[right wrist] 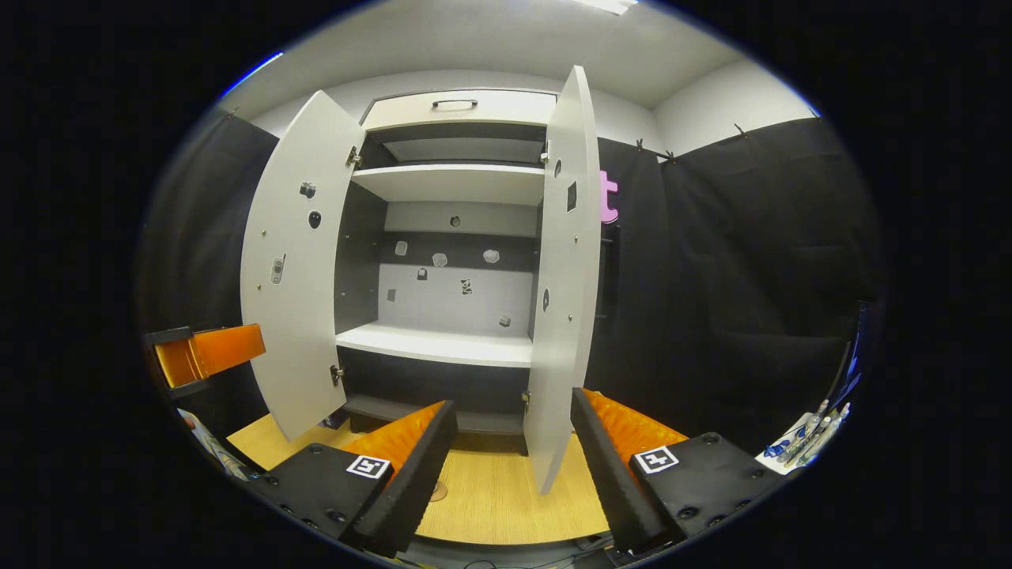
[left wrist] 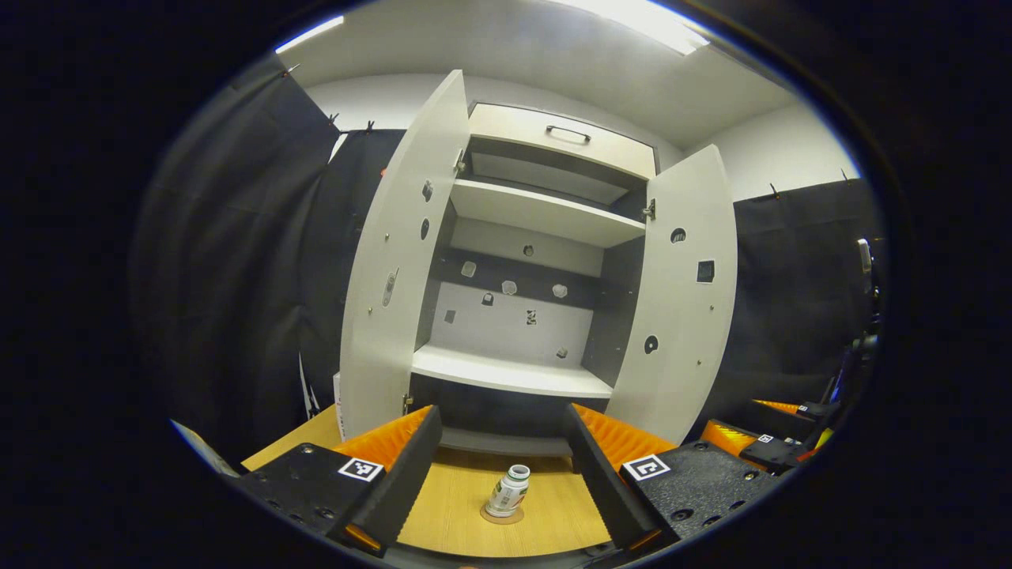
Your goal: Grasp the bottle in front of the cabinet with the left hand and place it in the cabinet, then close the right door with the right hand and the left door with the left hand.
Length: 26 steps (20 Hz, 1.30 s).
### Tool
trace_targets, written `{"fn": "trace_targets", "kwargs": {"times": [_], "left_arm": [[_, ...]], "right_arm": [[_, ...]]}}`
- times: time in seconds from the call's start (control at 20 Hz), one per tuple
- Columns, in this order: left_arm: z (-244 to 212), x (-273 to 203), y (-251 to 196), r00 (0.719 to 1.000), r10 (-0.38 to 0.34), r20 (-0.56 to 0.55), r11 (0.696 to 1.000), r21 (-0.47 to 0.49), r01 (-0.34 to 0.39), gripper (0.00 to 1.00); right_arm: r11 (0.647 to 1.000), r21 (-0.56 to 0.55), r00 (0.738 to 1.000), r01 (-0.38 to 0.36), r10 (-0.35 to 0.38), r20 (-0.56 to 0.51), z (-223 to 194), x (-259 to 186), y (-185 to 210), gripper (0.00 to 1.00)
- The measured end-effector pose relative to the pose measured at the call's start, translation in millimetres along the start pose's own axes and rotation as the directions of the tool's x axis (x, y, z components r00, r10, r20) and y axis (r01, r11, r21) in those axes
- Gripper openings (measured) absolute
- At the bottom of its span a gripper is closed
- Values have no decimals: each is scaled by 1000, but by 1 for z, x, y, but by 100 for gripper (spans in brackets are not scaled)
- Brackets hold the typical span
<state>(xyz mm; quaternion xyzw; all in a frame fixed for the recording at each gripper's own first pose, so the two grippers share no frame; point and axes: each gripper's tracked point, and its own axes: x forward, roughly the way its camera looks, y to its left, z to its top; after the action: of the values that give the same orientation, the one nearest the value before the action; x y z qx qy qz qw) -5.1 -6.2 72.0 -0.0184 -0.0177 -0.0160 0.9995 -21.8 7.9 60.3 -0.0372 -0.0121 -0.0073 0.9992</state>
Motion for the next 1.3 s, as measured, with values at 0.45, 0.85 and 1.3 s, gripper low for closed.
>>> {"fn": "trace_targets", "kwargs": {"times": [0.45, 0.85, 1.3], "left_arm": [[-106, 34, -40, 982, -123, -141, 992, 13, 126, 95], [-232, 85, -36, 949, -110, -295, 991, 43, 128, 95], [-363, 144, -14, 875, -26, -483, 990, 107, 89, 96]], "right_arm": [[999, -26, 999, 47, -47, -7, -10, 1, -21, 96], [994, -33, 993, 108, -109, -43, -23, 0, -50, 96], [981, -15, 976, 194, -194, -94, -39, 0, -89, 97]]}}
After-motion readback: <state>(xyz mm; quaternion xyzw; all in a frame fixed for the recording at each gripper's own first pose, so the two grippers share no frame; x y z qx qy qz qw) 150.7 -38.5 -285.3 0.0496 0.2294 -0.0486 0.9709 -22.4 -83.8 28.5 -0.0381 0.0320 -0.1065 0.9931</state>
